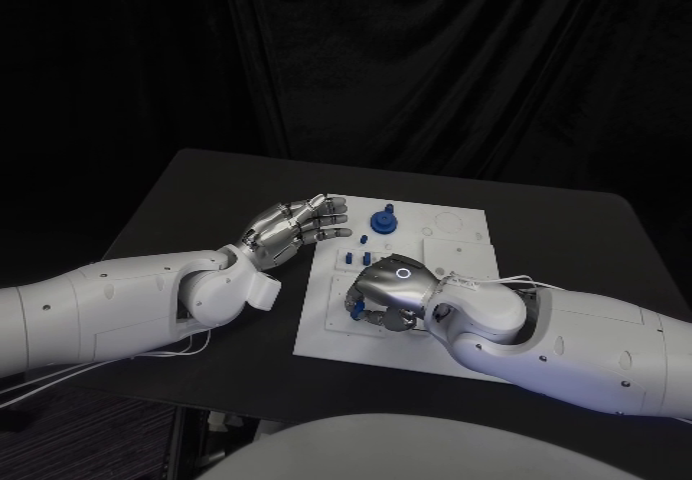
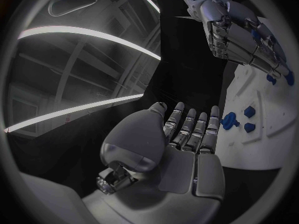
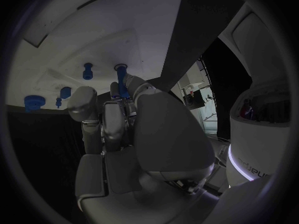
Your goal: Assemble the parts on the task board
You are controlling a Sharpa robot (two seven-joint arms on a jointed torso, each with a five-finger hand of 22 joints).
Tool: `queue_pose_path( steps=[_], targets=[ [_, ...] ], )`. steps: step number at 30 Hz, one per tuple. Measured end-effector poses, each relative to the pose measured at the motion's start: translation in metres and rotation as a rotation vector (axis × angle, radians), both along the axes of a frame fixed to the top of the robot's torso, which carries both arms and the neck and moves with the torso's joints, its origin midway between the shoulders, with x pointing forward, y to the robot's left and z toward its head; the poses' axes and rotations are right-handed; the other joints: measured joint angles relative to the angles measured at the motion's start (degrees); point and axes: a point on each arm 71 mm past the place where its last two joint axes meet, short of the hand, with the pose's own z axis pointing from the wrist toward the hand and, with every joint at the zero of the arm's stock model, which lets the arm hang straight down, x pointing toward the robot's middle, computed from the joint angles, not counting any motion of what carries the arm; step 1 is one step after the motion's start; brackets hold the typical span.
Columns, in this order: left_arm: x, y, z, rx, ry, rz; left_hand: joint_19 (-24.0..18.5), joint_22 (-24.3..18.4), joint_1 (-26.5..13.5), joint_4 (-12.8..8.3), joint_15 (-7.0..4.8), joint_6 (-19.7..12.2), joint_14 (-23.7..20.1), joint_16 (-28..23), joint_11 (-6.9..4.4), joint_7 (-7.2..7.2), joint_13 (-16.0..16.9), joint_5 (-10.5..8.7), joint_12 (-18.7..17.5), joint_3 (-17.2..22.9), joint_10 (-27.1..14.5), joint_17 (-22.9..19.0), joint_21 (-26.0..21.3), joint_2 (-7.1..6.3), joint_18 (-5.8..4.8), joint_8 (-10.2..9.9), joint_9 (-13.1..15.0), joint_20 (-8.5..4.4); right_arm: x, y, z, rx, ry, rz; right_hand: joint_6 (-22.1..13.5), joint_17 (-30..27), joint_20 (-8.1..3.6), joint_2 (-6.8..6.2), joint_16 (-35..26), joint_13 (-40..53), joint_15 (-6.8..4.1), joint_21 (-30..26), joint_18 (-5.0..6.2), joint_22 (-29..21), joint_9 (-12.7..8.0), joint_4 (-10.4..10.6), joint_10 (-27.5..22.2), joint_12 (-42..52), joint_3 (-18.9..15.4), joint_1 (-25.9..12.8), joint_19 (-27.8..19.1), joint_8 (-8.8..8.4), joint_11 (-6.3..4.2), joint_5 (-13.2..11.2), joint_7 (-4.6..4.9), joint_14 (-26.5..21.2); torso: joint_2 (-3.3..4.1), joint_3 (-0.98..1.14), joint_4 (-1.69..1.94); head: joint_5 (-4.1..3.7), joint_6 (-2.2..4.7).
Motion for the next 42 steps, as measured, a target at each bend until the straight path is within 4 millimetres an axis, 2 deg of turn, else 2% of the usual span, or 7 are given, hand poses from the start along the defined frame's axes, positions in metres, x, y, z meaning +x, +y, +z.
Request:
queue_pose_path(
  steps=[27, 36, 38, 40, 42],
  targets=[
    [0.0, 0.0007, -0.0014, 0.004, 0.006, -0.002, 0.0, 0.0, 0.0, 0.16, 0.0, 0.0, 0.0, 0.0, 0.0, 0.0, 0.0, 0.0, 0.0, 0.16, 0.0, 0.0, 0.0, 0.0, -0.01, 0.0, 0.0, 0.0, -0.0016, -0.0076, -0.0055, -0.028, 0.018, -0.021, -0.01, -1.25, 0.0, -0.23, -1.06, 0.31, 0.05, -1.62, 0.0, 0.0, 0.16, -0.57, 0.32, -0.08, 0.25, 0.2, -0.84, -0.34, -0.31, 0.26, -0.01, -0.79, 0.01, 0.0, -0.01, -0.18, 0.0],
    [-0.0001, 0.0007, -0.0018, 0.005, 0.008, -0.003, 0.0, 0.01, 0.0, 0.16, 0.0, 0.0, 0.0, 0.0, 0.0, 0.0, 0.0, 0.0, 0.0, 0.16, -0.01, 0.0, 0.0, 0.0, 0.0, 0.0, 0.0, 0.0, -0.0018, -0.0076, -0.0055, -0.028, 0.018, -0.022, -0.02, -1.7, -0.21, -0.23, -1.29, 0.42, 0.07, -2.25, 0.0, 0.02, 0.16, -0.56, 0.32, -0.19, 0.24, 0.19, -1.04, -0.34, -0.31, 0.48, -0.02, -1.02, 0.01, 0.0, -0.01, 0.02, 0.0],
    [-0.0001, 0.0007, -0.0018, 0.006, 0.009, -0.003, 0.0, 0.01, 0.0, 0.16, 0.0, 0.0, 0.0, 0.0, 0.0, 0.0, 0.0, 0.0, 0.0, 0.16, 0.0, 0.0, 0.0, 0.0, 0.0, 0.0, 0.0, 0.0, -0.0018, -0.0076, -0.0055, -0.029, 0.018, -0.022, -0.02, -2.08, 0.04, -0.24, -1.68, 0.41, 0.26, -2.47, 0.0, 0.04, 0.2, -0.56, 0.32, -0.19, 0.24, 0.19, -1.28, -0.36, -0.31, 0.49, -0.02, -1.38, 0.01, 0.0, -0.01, 0.05, 0.0],
    [-0.0001, 0.0008, -0.0019, 0.006, 0.009, -0.003, 0.0, 0.01, 0.0, 0.16, 0.0, 0.0, 0.0, 0.0, 0.0, 0.0, 0.0, 0.0, 0.0, 0.16, 0.0, 0.0, 0.0, 0.0, 0.0, 0.0, 0.0, 0.0, -0.0019, -0.0076, -0.0055, -0.029, 0.019, -0.022, -0.09, -2.35, -0.06, -0.24, -1.81, 0.4, 0.26, -2.82, 0.0, 0.04, 0.27, -0.56, 0.32, -0.48, 0.24, 0.19, -1.5, -0.66, -0.32, 0.49, 0.05, -1.38, 0.01, 0.0, 0.0, 0.05, 0.0],
    [-0.0002, 0.0008, -0.0019, 0.006, 0.01, -0.003, 0.0, 0.01, 0.0, 0.16, 0.0, 0.0, 0.0, 0.0, 0.0, 0.0, 0.0, 0.0, 0.0, 0.16, -0.01, 0.0, 0.0, 0.0, 0.0, 0.0, 0.0, 0.0, -0.0018, -0.0074, -0.0056, -0.028, 0.019, -0.022, -2.14, -3.15, 0.28, -0.24, -2.64, 0.4, 0.58, -4.19, 0.0, 0.04, 0.11, -0.65, 0.2, -1.24, 0.32, 0.19, -2.28, -2.09, -0.44, 0.52, 0.63, -2.15, 0.01, -0.01, 0.03, -0.02, 0.0]
  ],
)
